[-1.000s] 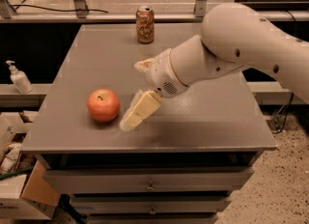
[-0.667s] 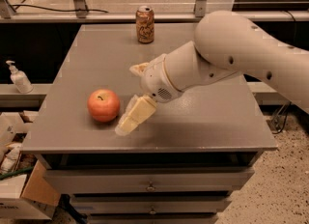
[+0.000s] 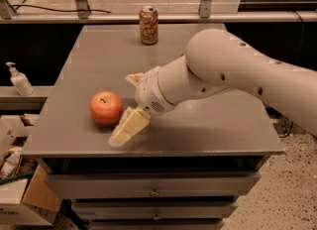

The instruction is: Move apple near orange can

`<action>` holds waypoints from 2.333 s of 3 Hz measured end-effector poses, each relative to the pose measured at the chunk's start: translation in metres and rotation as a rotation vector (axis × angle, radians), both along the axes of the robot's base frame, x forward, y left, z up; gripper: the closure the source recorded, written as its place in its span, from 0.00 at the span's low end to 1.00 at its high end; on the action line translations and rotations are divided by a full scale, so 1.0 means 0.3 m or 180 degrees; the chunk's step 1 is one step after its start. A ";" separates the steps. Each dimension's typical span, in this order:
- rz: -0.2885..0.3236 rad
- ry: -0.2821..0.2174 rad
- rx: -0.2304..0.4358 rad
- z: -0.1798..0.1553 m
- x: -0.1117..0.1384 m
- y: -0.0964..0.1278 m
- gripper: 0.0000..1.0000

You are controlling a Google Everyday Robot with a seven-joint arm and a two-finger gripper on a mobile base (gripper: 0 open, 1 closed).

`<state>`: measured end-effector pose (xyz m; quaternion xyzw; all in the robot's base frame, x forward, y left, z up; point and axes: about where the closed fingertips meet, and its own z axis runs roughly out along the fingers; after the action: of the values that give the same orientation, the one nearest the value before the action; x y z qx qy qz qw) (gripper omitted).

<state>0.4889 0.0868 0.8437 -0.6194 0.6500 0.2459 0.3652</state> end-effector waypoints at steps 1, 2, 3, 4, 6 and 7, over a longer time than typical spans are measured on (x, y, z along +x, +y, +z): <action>-0.0051 0.0026 0.0091 -0.029 0.005 0.047 0.18; -0.0073 0.0064 0.0169 -0.040 0.010 0.095 0.41; -0.0099 0.0076 0.0219 -0.036 0.017 0.121 0.64; -0.0237 -0.0019 0.0273 0.021 0.049 0.089 0.87; -0.0632 -0.0496 0.0212 0.292 0.186 -0.052 1.00; -0.0631 -0.0496 0.0212 0.292 0.186 -0.052 1.00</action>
Offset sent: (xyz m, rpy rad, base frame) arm 0.0077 0.0433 -0.0185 0.0869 0.0420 -0.0386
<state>0.5446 0.0713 0.9313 -0.5568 0.6692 0.1811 0.4575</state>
